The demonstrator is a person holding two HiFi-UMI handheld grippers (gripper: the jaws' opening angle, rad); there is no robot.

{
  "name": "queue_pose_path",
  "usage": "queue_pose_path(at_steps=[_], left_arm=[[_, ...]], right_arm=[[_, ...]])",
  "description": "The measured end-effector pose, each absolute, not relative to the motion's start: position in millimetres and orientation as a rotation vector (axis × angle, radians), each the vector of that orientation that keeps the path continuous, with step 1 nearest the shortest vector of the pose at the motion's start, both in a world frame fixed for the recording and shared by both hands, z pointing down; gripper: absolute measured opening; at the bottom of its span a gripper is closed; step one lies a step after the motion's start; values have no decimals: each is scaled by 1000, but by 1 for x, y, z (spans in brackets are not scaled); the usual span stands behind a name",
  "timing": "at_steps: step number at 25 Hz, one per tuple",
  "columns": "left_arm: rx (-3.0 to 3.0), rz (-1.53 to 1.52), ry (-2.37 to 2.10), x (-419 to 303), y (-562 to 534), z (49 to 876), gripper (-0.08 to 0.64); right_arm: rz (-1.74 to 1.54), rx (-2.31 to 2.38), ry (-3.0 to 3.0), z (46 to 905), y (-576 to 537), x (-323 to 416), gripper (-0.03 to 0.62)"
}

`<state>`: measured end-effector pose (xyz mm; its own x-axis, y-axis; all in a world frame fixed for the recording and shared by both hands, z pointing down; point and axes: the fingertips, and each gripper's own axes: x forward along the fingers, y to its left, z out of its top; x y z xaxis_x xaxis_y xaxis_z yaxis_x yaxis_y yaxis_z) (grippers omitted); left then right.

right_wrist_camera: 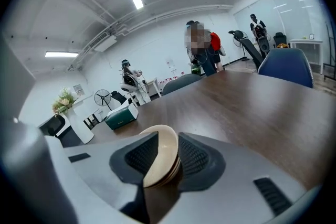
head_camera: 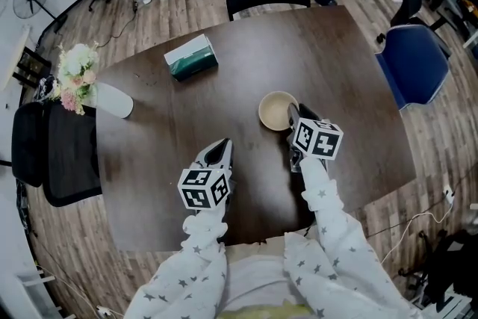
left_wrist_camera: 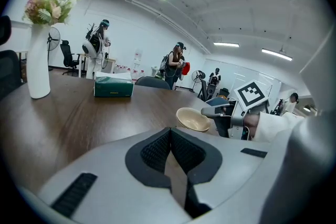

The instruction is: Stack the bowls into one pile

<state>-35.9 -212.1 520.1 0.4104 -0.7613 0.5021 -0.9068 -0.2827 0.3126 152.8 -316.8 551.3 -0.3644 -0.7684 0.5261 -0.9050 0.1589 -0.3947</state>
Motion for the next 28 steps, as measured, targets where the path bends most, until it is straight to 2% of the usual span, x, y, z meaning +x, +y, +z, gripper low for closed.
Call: queue_pose_path(at_steps=[5, 10, 16, 21, 28], left_arm=[[2132, 349, -1413, -33, -212, 518, 26], [2148, 345, -1421, -33, -210, 512, 26], [2210, 314, -1448, -37, -212, 492, 26], [2271, 269, -1474, -40, -207, 472, 26], [2358, 193, -1543, -53, -193, 435, 26]], right_arm=[[994, 1646, -2242, 551, -315, 155, 135], [877, 1631, -2275, 541, -309, 156, 133], [776, 1572, -2367, 522, -295, 148, 52], [603, 1442, -2511, 497, -277, 128, 43], [529, 1367, -2657, 458, -254, 111, 37]])
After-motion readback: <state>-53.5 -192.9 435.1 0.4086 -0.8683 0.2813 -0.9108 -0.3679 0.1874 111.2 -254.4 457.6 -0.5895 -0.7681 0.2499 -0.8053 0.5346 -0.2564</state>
